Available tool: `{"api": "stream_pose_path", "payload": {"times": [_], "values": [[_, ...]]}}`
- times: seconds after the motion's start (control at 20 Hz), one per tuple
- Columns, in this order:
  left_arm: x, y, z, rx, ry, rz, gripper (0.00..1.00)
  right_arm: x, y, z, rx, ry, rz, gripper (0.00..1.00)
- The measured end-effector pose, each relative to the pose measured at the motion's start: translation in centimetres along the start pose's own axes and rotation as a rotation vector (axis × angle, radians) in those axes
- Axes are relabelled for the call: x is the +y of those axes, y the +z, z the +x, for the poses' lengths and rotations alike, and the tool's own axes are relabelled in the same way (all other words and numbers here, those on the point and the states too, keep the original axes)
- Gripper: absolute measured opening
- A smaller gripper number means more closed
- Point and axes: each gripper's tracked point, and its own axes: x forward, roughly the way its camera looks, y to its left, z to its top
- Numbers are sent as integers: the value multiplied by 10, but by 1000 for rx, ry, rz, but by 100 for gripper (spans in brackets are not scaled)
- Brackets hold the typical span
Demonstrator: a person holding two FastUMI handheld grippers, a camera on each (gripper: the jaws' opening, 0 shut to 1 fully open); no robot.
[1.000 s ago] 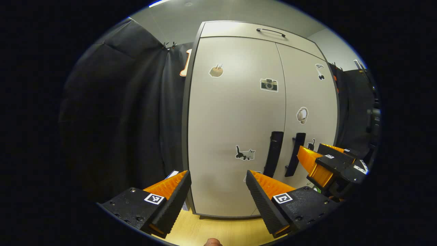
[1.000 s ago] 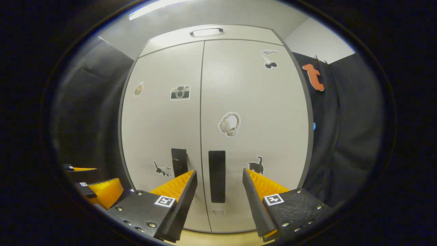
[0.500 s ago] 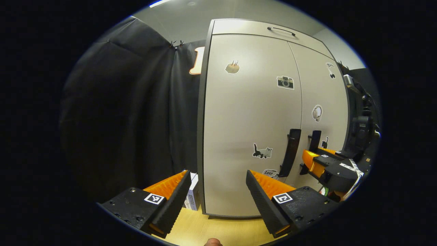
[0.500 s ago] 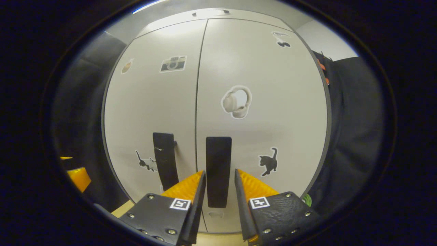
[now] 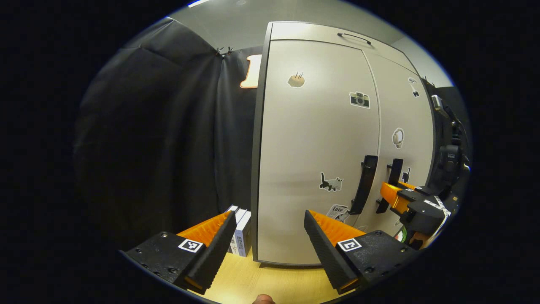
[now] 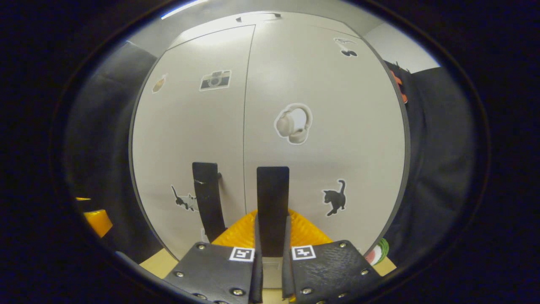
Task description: Open the right door of the double-door shoe cabinet with the right hand, and open the left door with the left hand.
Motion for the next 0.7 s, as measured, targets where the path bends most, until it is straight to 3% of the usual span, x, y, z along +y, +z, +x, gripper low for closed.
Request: {"api": "stream_pose_path", "payload": {"times": [0.05,0.15,0.7], "values": [[-2,-1,-2,3,-4,1,100,-1,0,-3,-1,13,8,22],[-6,-4,-8,10,-17,1,100,-1,0,-10,-1,38,17,18],[-13,-7,-32,9,-42,-6,100,-9,2,-39,5,136,37,18]]}}
